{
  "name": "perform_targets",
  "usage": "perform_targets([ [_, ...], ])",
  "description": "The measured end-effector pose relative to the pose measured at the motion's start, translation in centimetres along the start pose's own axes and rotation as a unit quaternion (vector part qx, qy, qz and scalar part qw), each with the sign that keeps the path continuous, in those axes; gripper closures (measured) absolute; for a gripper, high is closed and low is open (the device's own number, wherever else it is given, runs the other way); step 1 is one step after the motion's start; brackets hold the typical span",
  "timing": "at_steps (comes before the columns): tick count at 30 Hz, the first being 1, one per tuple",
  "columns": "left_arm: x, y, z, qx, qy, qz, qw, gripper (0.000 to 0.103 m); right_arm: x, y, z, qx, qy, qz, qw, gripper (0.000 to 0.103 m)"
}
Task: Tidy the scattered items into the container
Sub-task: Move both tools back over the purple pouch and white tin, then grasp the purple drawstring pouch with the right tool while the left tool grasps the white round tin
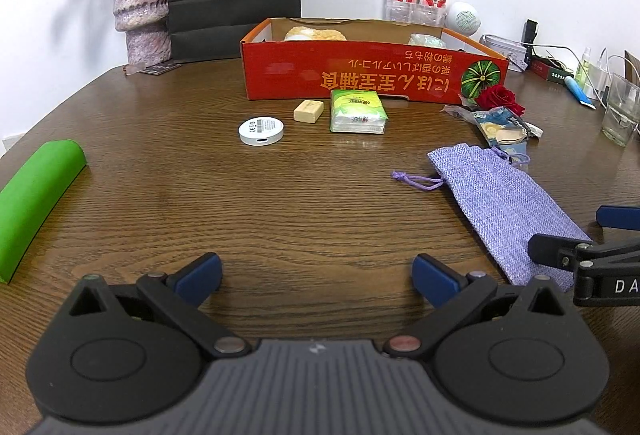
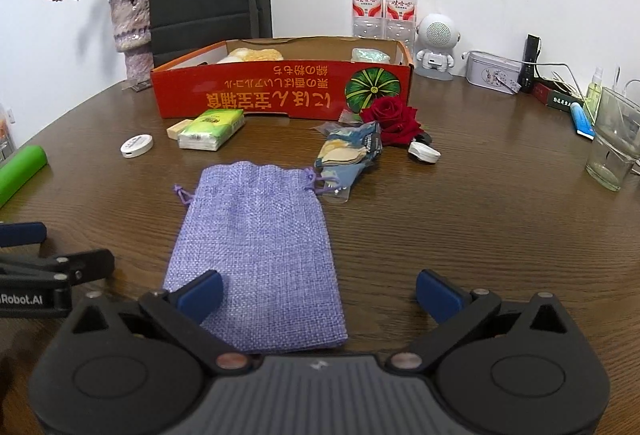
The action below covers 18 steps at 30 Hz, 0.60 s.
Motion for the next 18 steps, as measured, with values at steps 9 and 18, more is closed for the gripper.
perform_targets([
  [9,0.0,0.0,0.0,0.000,0.000,0.000,1.0000,0.000,0.0,0.0,0.0,0.000,0.000,0.001,1.000,0.000],
  [18,0.3,1.5,4.1,0.010,-0.045,-0.009,0.9989,0.000,-1.0,1.0,1.6,-0.053,-0.018,0.006,0.998,0.009],
])
Point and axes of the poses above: each gripper's, at about its wrist camera, not at the fingertips, and x roughly the way its jaws point, y to its left, z to its top, the point moved 3 cm from there along x, roughly the way its jaws point, and after that the axes turned 15 degrees about -x, right-handed, at the moved point
